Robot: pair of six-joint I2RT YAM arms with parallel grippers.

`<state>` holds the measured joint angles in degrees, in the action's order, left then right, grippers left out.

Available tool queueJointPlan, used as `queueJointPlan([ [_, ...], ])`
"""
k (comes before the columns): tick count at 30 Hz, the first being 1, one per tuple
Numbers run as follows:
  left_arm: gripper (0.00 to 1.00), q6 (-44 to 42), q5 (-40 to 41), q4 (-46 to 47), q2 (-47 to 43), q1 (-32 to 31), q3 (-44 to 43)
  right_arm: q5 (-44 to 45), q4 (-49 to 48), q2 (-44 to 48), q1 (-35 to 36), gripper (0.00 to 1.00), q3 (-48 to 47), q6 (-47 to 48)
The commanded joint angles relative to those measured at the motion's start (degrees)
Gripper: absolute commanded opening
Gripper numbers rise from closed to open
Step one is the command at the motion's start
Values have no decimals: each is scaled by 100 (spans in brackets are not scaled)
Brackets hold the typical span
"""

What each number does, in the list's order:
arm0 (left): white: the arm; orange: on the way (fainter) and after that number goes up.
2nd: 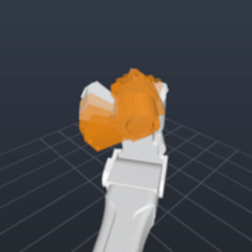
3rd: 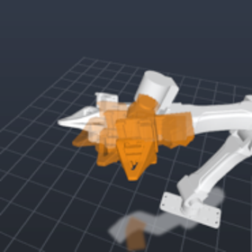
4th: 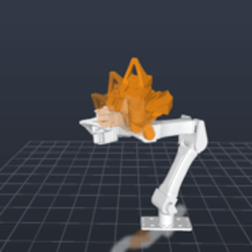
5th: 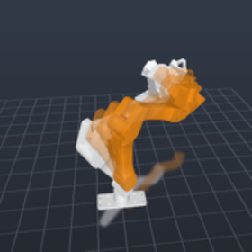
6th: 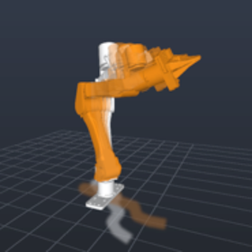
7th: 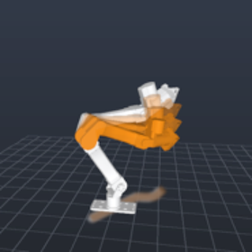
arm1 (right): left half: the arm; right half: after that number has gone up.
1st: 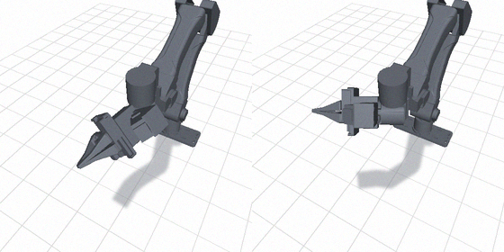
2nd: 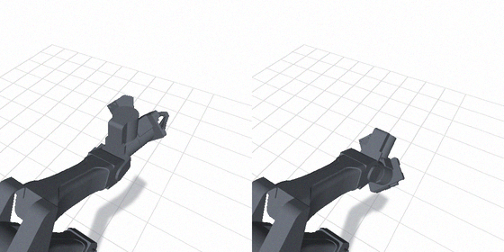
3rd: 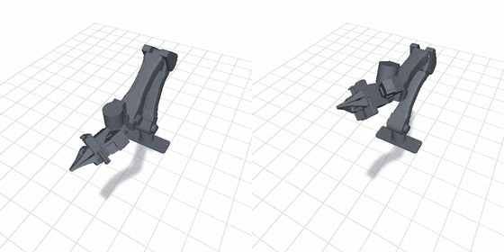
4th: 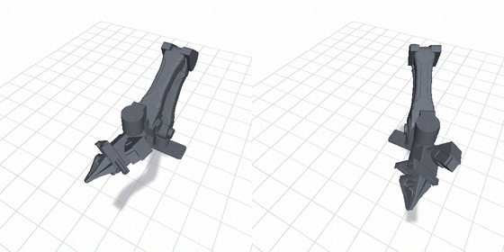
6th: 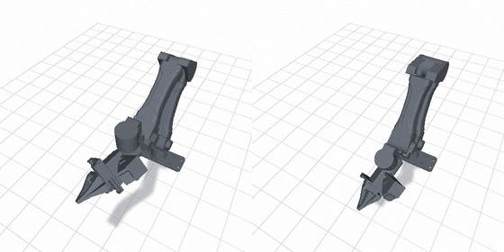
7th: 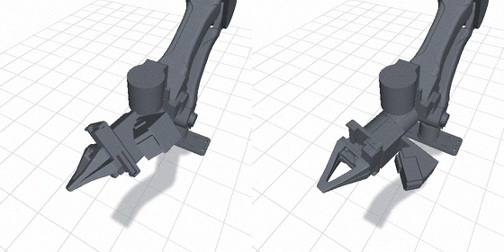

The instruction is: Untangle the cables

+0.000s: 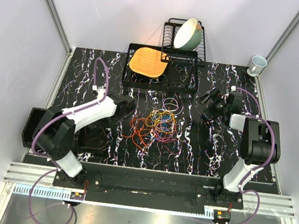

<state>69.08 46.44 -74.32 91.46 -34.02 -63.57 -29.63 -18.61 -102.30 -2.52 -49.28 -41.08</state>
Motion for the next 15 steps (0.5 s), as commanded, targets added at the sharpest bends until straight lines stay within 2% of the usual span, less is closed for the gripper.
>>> queueJointPlan([
  [1,62,44,304,-73,-67,62,29,-96,-187,-9,-20,100,-161,-40],
  [7,65,-332,341,-135,-434,597,-50,-96,-178,9,-20,100,-152,-49],
  [12,60,-1219,-406,953,-980,1029,476,-113,-178,52,-11,100,-161,-6],
  [15,59,-1318,-732,1332,-1104,1161,740,-113,-187,245,155,100,-144,144],
])
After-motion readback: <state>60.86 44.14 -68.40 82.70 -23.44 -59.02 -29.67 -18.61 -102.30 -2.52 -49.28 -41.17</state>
